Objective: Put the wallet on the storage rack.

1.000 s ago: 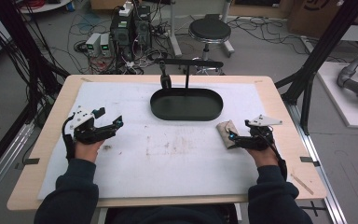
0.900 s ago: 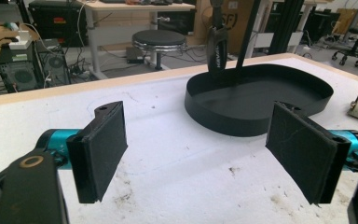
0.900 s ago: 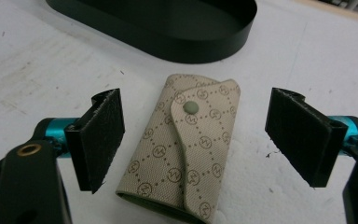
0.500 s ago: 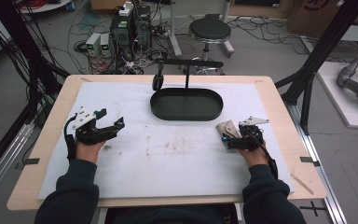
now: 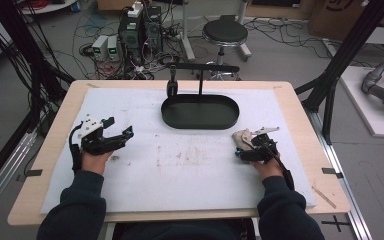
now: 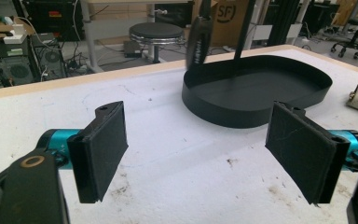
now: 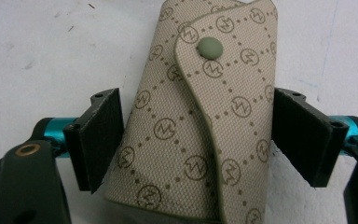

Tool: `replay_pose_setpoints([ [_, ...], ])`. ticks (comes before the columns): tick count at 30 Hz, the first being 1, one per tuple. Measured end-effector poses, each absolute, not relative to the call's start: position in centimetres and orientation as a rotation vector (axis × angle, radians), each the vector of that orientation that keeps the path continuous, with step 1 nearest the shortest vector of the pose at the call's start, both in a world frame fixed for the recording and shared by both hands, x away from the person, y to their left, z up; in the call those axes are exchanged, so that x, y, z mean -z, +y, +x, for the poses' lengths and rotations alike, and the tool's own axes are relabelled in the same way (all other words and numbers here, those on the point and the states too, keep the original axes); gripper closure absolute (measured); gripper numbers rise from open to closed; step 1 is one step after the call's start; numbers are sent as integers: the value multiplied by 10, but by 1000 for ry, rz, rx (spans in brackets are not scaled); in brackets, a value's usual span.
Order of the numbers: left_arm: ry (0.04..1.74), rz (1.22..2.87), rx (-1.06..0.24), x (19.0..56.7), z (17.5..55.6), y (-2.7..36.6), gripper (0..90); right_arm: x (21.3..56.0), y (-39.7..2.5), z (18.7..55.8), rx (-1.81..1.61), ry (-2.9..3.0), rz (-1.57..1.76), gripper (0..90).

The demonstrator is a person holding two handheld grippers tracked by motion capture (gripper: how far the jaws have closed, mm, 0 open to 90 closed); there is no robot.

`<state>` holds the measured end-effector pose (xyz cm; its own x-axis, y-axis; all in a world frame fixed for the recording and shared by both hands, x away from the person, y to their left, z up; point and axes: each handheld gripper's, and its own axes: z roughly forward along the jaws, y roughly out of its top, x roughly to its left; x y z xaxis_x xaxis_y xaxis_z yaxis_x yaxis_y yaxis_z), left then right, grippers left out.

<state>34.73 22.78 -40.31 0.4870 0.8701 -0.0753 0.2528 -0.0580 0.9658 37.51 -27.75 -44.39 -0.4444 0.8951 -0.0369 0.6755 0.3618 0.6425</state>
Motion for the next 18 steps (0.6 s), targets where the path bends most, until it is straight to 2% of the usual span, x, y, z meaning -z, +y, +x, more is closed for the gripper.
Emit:
replay_pose_setpoints([
  [4, 998, 1593, -669, 404, 348, 228, 205, 440, -275, 374, -790, 2274, 1370, 351],
  [6, 997, 1593, -664, 404, 348, 227, 205, 437, -274, 374, -762, 2290, 1368, 379],
  [18, 1004, 1594, -650, 405, 349, 229, 206, 430, -272, 373, -748, 2269, 1331, 426],
])
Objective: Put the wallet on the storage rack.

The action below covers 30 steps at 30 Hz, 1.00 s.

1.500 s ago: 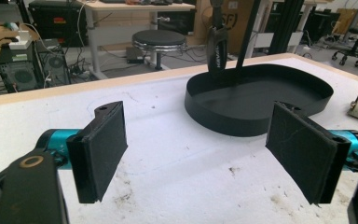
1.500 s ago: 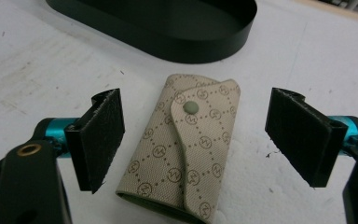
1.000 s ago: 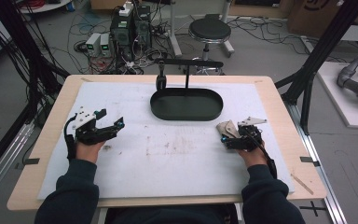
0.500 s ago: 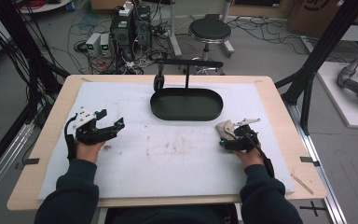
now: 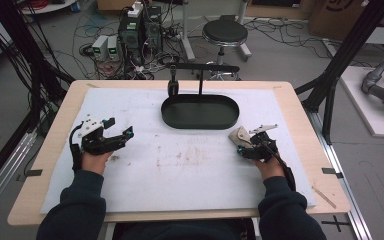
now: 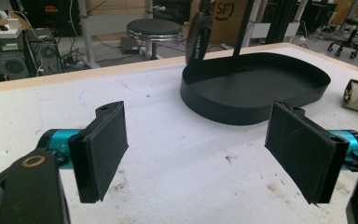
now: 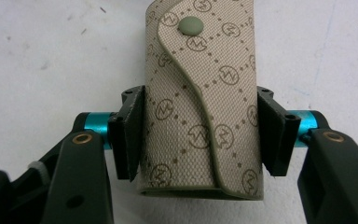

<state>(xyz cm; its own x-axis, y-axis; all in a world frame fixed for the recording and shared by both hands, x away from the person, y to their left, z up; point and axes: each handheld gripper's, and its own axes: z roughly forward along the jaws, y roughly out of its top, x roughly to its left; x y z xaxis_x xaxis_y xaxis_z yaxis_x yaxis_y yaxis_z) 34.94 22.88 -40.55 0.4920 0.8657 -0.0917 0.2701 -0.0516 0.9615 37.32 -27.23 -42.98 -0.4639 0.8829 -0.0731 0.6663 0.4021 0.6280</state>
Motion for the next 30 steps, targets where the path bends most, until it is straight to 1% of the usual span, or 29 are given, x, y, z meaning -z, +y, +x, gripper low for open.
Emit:
replay_pose_setpoints([
  [8, 1009, 1590, -653, 405, 349, 229, 206, 414, -274, 370, -891, 2202, 1272, 431],
  [13, 1001, 1588, -659, 405, 348, 229, 209, 403, -262, 378, -989, 2204, 1219, 431],
  [22, 997, 1590, -660, 405, 349, 229, 209, 394, -223, 422, -1071, 2229, 1215, 431],
  [30, 995, 1589, -657, 405, 348, 229, 211, 402, -194, 463, -1014, 2236, 1234, 430],
])
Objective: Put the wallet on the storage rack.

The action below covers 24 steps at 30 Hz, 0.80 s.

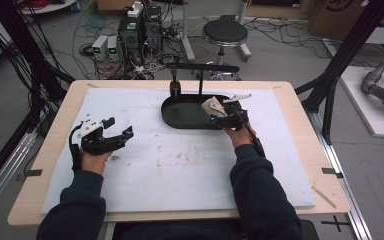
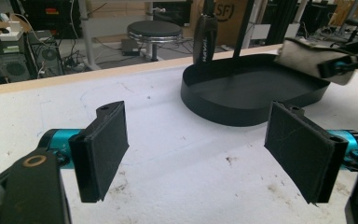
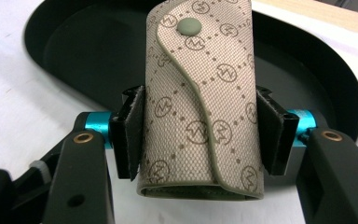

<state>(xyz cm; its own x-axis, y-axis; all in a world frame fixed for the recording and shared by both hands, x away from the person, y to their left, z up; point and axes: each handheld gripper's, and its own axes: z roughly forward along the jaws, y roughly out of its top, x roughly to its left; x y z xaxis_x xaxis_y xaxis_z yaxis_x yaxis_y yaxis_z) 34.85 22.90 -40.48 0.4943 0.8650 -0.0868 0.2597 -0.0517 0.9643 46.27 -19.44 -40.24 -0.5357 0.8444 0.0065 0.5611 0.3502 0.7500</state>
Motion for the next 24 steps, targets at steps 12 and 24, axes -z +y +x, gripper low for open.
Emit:
replay_pose_setpoints([
  [12, 989, 1592, -651, 405, 349, 229, 211, 419, -171, 500, -915, 2245, 1256, 422],
  [24, 986, 1593, -647, 405, 348, 228, 211, 410, -182, 494, -918, 2182, 1221, 277],
])
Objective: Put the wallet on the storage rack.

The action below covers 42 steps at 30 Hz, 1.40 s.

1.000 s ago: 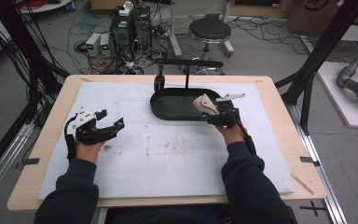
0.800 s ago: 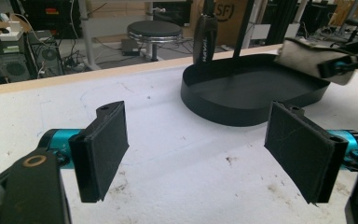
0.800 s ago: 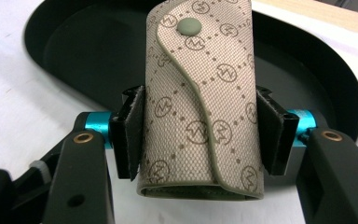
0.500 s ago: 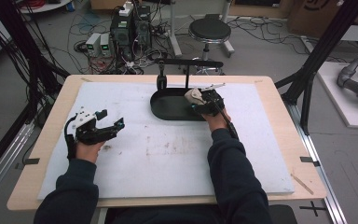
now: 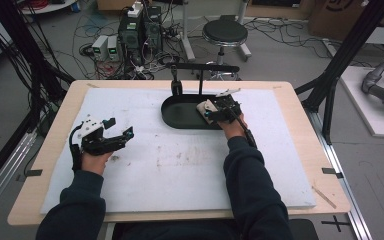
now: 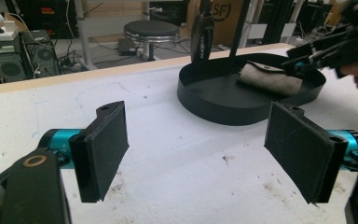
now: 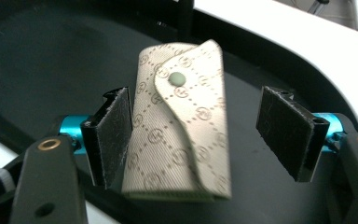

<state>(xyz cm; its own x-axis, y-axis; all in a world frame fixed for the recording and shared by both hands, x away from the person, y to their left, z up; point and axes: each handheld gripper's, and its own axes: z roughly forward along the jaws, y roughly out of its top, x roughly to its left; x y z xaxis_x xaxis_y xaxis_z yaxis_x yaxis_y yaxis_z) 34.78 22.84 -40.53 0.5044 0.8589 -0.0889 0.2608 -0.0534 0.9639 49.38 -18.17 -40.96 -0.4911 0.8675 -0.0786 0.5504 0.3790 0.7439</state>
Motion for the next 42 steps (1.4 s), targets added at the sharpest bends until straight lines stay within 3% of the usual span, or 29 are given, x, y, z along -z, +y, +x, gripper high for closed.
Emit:
replay_pose_setpoints([
  [9, 987, 1597, -648, 406, 348, 228, 211, 391, -241, 455, -976, 2193, 1148, 217],
  [21, 1010, 1586, -663, 407, 349, 230, 211, 403, -312, 387, -1043, 2167, 1142, 203],
  [30, 1008, 1584, -666, 406, 349, 230, 211, 399, -330, 361, -1046, 2097, 1094, 202],
  [42, 974, 1598, -657, 405, 346, 227, 211, 399, -324, 358, -1047, 2082, 1099, 202],
])
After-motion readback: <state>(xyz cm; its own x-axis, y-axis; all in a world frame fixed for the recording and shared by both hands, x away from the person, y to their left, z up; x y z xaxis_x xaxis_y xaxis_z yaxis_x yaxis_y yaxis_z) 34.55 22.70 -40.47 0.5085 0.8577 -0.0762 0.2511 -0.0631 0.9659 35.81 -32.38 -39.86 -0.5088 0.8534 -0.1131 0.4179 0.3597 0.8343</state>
